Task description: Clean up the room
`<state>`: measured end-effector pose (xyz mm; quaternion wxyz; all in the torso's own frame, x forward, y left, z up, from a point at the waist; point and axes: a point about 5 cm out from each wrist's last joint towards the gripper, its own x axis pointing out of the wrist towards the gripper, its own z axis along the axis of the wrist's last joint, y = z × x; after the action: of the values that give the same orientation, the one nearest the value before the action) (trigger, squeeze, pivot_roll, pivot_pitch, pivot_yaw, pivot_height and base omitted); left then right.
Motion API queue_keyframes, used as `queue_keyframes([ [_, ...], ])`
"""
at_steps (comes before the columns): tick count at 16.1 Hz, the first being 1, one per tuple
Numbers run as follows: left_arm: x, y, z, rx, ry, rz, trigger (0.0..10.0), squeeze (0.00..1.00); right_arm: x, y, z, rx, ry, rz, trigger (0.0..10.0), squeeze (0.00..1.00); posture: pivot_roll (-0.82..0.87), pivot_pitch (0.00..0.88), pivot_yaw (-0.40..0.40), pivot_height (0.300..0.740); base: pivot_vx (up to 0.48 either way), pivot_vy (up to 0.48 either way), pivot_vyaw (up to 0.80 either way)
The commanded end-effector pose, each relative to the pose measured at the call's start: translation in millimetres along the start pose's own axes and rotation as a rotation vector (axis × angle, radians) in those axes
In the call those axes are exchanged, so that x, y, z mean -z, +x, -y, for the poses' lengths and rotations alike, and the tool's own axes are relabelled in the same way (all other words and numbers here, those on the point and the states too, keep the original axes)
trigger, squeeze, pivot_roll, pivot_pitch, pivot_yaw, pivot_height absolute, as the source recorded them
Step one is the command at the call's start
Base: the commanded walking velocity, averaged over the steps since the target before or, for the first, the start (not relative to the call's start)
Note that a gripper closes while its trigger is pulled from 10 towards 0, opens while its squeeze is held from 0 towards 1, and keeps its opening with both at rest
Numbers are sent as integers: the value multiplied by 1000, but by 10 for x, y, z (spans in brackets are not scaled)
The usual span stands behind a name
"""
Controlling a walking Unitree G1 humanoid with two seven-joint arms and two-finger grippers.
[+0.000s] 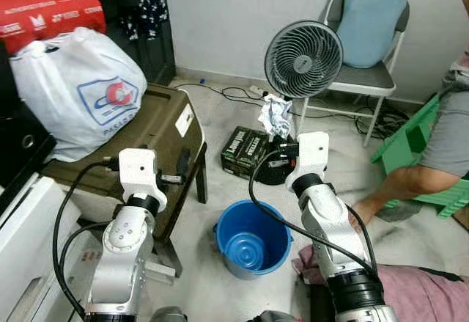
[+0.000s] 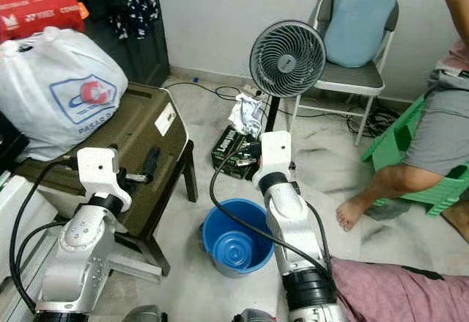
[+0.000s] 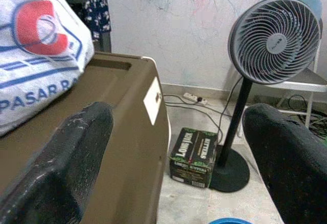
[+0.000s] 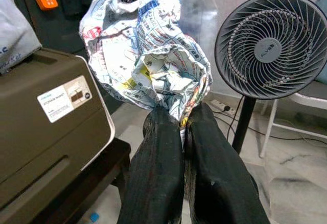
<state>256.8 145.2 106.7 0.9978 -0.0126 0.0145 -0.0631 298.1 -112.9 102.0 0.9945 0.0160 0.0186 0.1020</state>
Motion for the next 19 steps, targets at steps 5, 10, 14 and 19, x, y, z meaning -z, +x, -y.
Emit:
queue_keyframes([
  [5,15,12,9,5,-4,-14,10000,0,-8,20,-8,21,14,-22,10000,0,34,0,-36,740,0,0,0],
  [10,15,12,9,5,-4,-14,10000,0,-8,20,-8,21,14,-22,10000,0,34,0,-36,740,0,0,0],
  [14,15,12,9,5,-4,-14,10000,0,-8,20,-8,21,14,-22,10000,0,34,0,-36,740,0,0,0],
  [19,15,12,9,5,-4,-14,10000,0,-8,20,-8,21,14,-22,10000,0,34,0,-36,740,0,0,0],
])
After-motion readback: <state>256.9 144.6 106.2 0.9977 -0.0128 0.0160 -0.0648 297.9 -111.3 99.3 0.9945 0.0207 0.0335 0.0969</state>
